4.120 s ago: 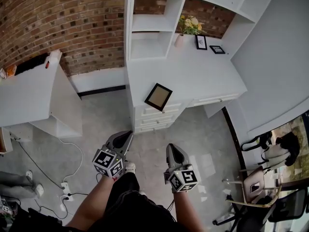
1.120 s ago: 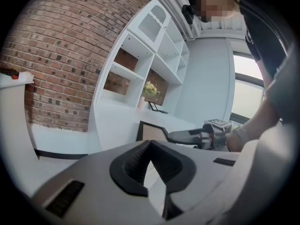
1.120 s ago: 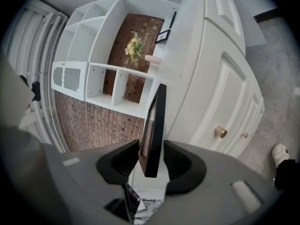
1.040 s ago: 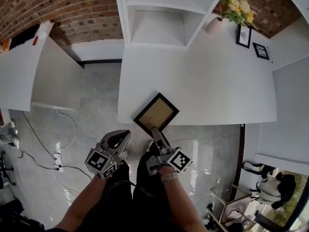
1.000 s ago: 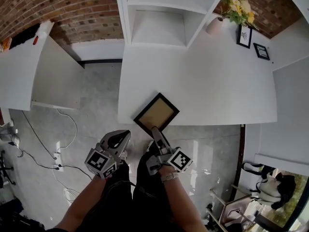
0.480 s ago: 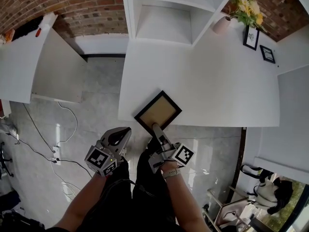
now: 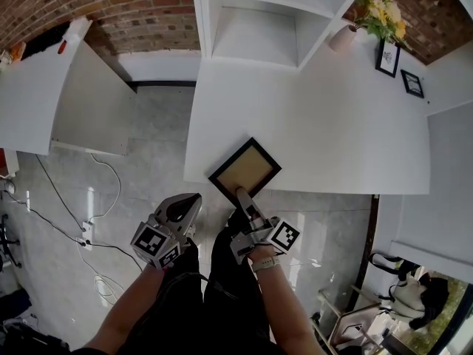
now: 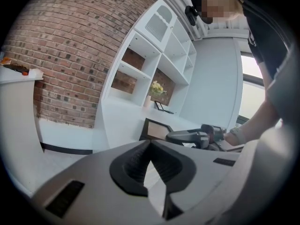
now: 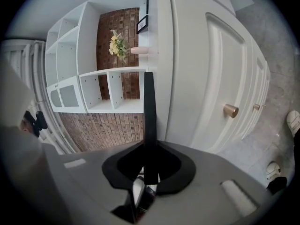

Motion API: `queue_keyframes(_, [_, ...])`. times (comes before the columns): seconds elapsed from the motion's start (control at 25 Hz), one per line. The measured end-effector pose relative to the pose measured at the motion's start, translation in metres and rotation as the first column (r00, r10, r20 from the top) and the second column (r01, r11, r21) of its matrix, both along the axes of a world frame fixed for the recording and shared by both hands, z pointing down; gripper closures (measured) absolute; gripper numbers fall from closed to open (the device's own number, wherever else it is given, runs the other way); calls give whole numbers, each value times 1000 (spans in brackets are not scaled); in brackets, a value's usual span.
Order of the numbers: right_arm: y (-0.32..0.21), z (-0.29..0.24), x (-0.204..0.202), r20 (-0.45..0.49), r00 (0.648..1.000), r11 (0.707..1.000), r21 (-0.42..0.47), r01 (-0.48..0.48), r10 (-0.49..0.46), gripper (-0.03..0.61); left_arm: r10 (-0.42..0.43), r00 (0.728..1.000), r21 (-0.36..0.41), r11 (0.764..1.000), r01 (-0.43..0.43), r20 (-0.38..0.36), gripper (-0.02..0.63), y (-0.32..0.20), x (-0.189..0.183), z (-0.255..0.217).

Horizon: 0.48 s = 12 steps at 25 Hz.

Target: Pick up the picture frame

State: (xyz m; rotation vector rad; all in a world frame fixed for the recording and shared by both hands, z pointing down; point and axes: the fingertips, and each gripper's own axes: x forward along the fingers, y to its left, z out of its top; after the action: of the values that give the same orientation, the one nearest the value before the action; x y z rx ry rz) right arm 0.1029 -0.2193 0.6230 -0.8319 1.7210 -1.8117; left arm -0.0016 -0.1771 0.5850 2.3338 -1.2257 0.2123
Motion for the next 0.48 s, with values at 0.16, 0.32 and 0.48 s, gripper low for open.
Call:
queue_keyframes(0.16, [1,-1,0,39,999,1000,-3,-29,29,531,1,1000,1,1000,-1,4,615,3,-4,0])
queue_keyframes(0.32, [1,-10,-1,76,996,998,36,-46,43,539,7,1000,1,1000,-7,5,615,6,-8,-2])
queue_keyframes(0.48, [1,-16,-1,83,995,996,60,-65,60,543,11,1000,4,1000,-11,1,615,7,-11,-4])
